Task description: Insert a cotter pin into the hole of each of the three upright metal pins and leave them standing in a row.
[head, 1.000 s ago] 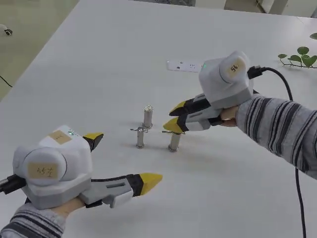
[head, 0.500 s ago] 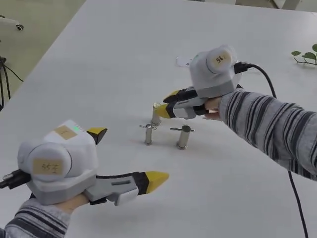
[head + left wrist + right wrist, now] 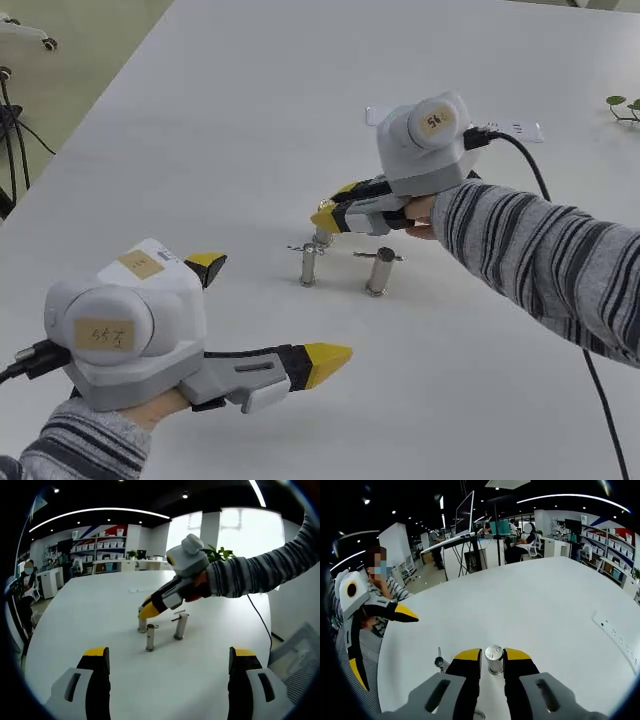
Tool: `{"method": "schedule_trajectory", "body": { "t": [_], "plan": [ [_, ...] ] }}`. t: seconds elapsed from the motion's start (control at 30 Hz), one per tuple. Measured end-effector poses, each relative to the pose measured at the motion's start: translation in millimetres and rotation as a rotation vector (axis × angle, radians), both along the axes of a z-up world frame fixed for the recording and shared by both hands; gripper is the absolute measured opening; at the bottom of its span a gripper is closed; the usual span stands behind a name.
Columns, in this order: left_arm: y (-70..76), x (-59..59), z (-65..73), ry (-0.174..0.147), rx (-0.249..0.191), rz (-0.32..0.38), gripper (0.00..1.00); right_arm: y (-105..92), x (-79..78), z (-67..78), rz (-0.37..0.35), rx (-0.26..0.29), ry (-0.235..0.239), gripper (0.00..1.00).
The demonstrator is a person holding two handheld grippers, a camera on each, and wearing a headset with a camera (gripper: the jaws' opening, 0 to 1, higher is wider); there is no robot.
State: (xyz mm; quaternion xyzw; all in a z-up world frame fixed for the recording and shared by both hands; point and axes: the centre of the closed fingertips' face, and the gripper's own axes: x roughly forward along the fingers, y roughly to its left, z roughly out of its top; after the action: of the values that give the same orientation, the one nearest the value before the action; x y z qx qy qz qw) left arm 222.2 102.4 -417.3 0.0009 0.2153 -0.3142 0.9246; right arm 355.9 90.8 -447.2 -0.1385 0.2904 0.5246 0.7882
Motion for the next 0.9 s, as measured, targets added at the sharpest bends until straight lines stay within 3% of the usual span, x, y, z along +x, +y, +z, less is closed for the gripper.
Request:
{"method": "schedule_trajectory", "body": {
  "t": [0.5,0.67,0.9],
  "plan": [
    [0.9,-0.5,-0.6,-0.002,0.005,-0.002,0.99,-5.9,-3.5,3.8,-0.034,-0.023,-0.017,0.08],
    [-0.6,-0.5,0.3,-0.004,0.005,-0.009,0.99,-16.6,-5.0,6.7,-0.054,-0.034,-0.022,0.08],
    [-2.5,-1.3,3.2,-0.008,0.002,-0.014,0.99,-46.5,-8.9,9.1,-0.093,-0.075,-0.029,0.08]
  ]
}}
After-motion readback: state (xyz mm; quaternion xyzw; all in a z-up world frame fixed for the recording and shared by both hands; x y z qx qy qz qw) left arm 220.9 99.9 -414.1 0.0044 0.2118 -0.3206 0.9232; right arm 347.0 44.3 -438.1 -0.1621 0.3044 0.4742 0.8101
